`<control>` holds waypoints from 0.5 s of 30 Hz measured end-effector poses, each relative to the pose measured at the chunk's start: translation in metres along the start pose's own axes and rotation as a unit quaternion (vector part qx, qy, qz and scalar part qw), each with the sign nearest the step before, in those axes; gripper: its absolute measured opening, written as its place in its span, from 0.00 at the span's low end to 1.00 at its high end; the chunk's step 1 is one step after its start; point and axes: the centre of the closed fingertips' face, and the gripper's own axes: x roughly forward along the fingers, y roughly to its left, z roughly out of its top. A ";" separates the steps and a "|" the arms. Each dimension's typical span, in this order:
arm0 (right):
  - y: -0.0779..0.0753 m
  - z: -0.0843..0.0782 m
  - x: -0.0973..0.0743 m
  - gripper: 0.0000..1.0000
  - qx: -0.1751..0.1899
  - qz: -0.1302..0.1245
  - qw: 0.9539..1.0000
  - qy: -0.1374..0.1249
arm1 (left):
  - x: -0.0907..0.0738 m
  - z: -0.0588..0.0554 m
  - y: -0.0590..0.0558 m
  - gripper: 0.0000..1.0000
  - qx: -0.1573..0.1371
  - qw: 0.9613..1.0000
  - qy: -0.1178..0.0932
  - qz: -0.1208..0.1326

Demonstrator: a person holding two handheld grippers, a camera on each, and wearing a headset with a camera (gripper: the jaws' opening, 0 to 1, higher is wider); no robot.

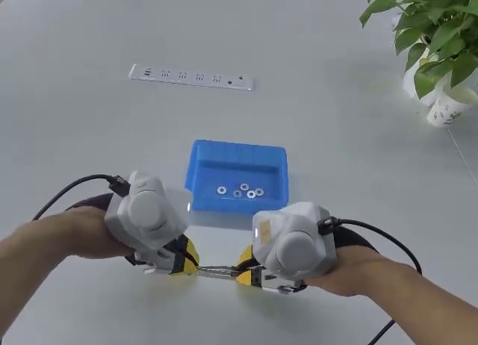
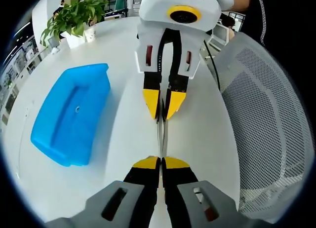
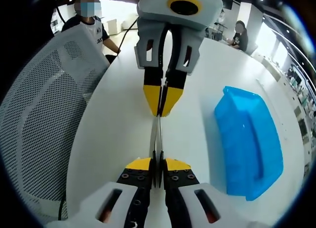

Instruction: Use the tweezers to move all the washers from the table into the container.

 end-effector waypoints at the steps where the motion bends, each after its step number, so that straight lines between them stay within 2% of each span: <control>1: 0.000 0.000 0.000 0.10 0.000 0.000 1.000 0.001 | 0.001 0.000 0.000 0.05 0.002 1.000 0.001 0.001; 6: 0.001 0.001 0.000 0.10 0.008 0.003 1.000 0.002 | 0.002 -0.002 0.000 0.05 0.013 1.000 0.012 0.005; 15: 0.002 0.001 0.000 0.11 0.014 0.010 1.000 0.003 | 0.002 -0.003 0.000 0.05 0.022 1.000 0.017 0.010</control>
